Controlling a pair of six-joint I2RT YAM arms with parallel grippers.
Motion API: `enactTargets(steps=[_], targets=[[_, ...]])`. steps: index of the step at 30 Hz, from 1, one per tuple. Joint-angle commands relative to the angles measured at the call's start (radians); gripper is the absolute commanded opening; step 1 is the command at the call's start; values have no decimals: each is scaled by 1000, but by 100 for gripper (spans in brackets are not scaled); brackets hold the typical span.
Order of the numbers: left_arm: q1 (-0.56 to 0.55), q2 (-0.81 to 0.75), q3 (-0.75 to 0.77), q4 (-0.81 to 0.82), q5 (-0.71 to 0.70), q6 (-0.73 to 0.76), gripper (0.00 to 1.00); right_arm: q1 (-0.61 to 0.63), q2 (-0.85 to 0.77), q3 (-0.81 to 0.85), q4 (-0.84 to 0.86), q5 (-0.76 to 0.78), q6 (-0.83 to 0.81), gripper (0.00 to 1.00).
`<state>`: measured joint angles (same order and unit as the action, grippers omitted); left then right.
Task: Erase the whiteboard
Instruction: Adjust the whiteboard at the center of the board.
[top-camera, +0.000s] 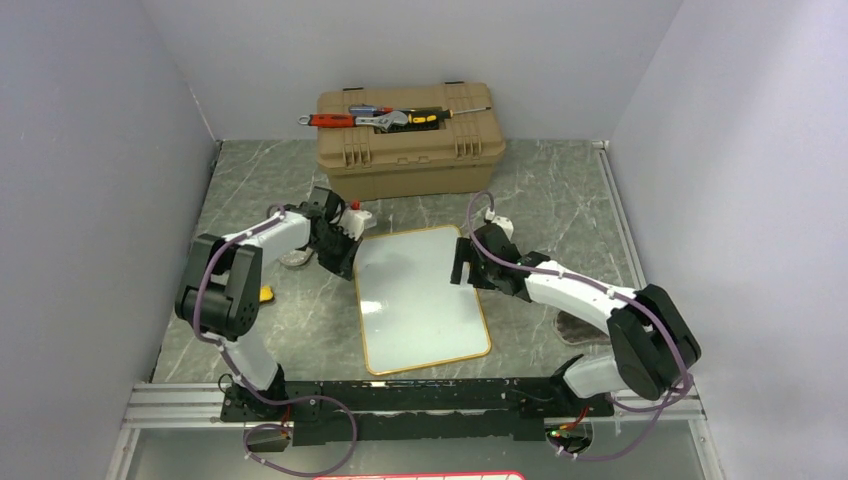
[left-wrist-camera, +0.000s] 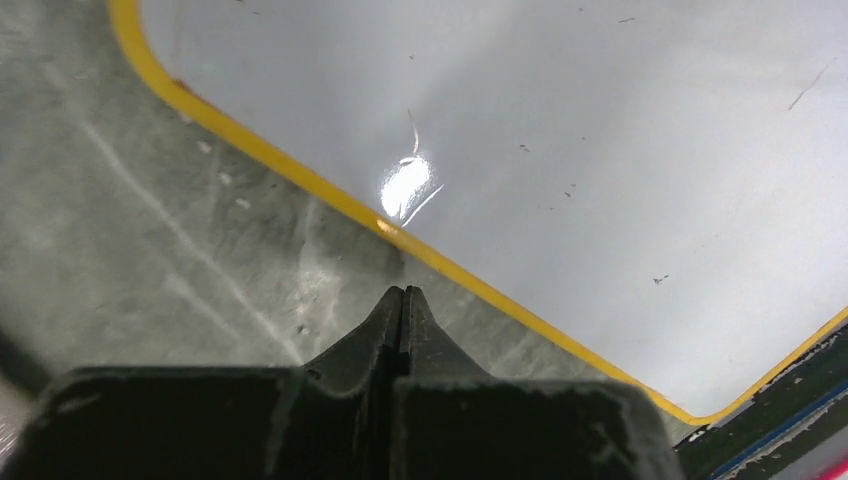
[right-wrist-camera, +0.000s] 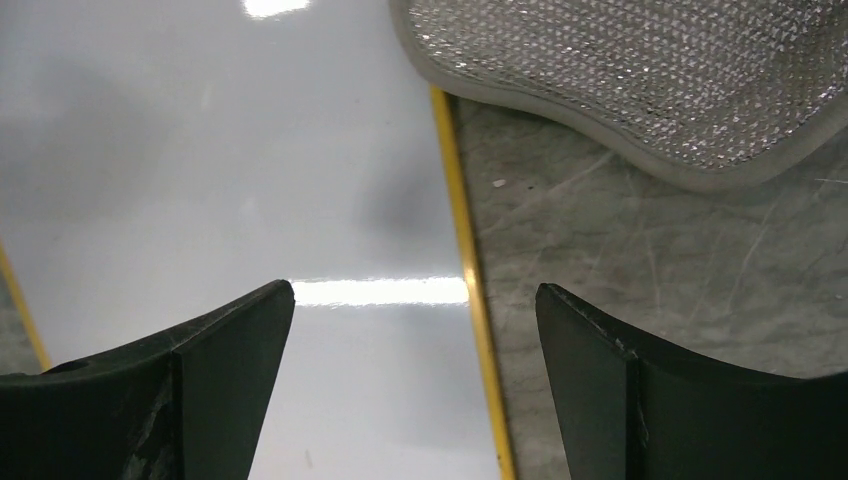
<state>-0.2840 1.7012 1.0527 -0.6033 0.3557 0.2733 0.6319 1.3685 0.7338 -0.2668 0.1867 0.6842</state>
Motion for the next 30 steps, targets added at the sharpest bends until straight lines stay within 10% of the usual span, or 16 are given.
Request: enactTargets(steps=[1,30], targets=[[-3,99,18,-22,73,-45,3,-31,39,-35,60,15,-41,95],[21,213,65,2,159,-79,3,37,37,-19,411,-416,281,93]])
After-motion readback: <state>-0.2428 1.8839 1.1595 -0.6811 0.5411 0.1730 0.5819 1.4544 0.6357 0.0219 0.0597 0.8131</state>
